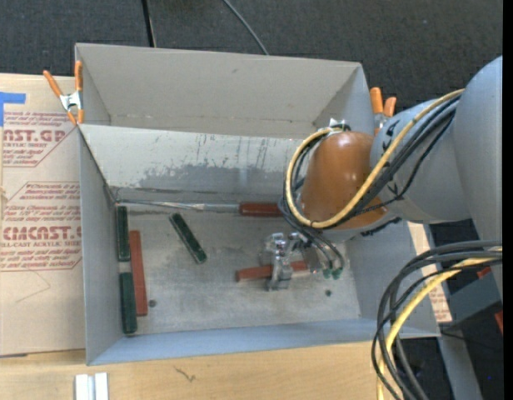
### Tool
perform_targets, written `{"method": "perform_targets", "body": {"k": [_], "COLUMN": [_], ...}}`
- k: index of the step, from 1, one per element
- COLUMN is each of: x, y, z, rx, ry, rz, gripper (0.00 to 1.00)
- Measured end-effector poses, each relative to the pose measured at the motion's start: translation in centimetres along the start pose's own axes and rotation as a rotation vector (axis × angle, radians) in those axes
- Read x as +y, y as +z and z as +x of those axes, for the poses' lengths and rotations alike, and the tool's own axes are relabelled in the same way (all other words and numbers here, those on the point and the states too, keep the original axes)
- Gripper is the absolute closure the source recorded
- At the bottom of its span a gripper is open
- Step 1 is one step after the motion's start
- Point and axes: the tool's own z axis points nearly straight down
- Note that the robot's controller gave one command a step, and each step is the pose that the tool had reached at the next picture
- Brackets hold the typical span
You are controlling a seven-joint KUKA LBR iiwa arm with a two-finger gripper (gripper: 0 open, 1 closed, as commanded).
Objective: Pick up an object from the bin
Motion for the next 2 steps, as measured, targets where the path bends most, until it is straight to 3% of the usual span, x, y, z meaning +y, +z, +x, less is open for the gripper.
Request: {"method": "perform_targets", "body": {"k": [1,2], "x": [-1.7,2.1], "y": [-4.9,-18.9], "z": [-1.1,1.5], "rx": [0.007,-0.001], "ry": [-0.003,0.003], "rz": [-0.002,0.0], "gripper": [1.0,1.0]}}
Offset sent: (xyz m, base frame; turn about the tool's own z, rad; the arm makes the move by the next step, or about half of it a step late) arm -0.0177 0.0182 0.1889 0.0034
